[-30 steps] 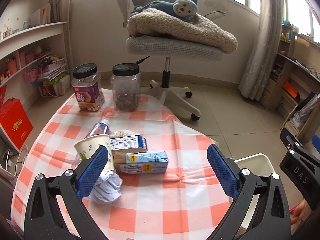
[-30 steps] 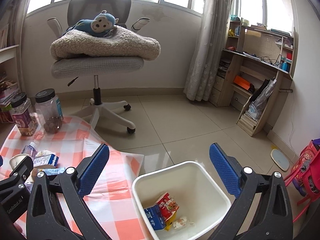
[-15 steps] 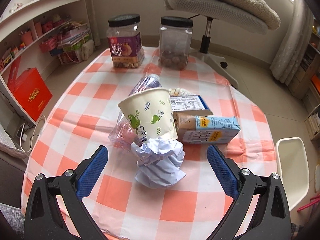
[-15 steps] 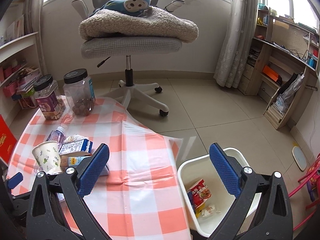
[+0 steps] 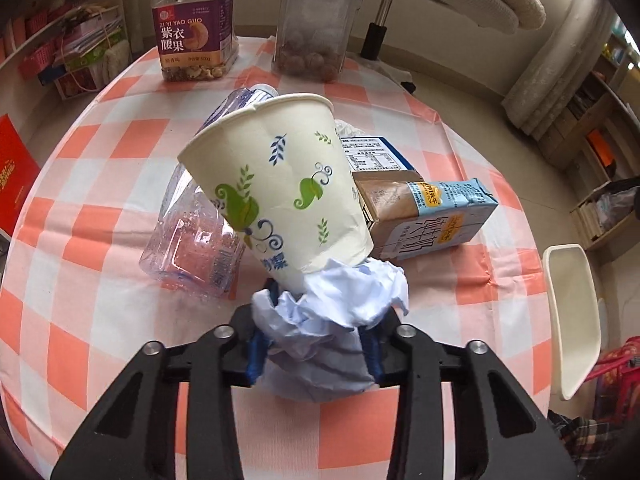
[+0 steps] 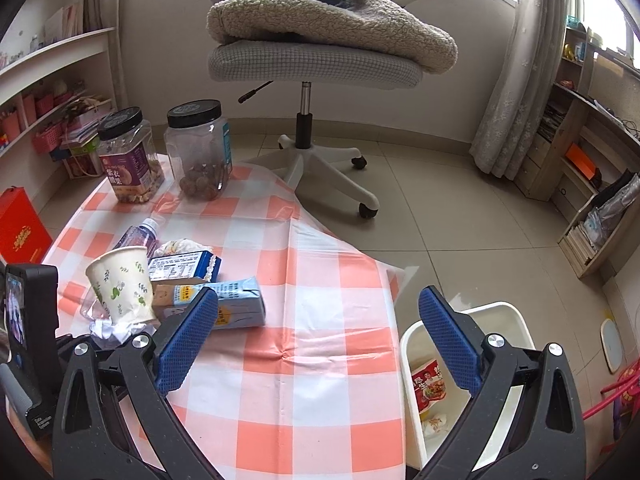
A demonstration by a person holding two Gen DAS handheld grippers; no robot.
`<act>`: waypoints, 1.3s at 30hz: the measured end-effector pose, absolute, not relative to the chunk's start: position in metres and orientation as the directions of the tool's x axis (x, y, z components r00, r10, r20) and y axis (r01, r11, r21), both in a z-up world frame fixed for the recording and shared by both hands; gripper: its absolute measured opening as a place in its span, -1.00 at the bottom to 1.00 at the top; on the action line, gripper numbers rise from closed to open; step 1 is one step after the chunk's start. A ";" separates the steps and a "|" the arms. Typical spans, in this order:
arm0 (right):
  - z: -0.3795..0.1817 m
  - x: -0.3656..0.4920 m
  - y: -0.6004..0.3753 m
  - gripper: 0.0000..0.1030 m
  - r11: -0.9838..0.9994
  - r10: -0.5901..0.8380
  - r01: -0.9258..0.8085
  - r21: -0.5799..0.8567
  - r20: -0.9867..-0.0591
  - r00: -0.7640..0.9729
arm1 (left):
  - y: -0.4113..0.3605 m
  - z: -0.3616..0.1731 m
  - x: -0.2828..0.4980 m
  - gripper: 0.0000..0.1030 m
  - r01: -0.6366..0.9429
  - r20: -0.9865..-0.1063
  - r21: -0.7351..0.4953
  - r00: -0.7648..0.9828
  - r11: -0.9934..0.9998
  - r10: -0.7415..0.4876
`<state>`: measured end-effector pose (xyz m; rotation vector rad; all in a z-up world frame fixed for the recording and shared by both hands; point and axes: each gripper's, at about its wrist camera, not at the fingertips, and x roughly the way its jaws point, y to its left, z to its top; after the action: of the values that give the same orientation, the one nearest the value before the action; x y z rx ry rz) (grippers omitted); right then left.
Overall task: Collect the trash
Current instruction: 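Grasp the crumpled white paper with the left tool, then grasp the blue milk carton with the right tool while the left tool holds the paper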
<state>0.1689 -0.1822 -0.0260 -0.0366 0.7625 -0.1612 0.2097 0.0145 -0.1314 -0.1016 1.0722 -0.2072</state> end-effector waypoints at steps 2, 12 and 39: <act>-0.030 0.174 -0.178 0.86 0.990 -0.143 0.104 -0.098 -0.695 0.704 | 0.019 -0.124 0.204 -0.60 0.125 -0.862 -0.192 0.453 0.973 -0.229; -0.061 0.191 -0.125 0.86 0.938 -0.048 -0.229 -0.259 -0.755 0.654 | 0.068 -0.041 0.164 -0.62 0.135 -0.799 -0.253 0.529 0.958 -0.286; -0.095 0.242 -0.076 -1.00 0.887 0.007 -0.416 -0.198 -0.897 0.441 | 0.126 0.001 0.149 -0.61 0.098 -0.718 -0.338 0.616 0.936 -0.324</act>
<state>0.2421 -0.0764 -0.0947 -0.4241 1.0900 0.2725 0.1488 0.1264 0.0007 -0.2780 0.8761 -0.2467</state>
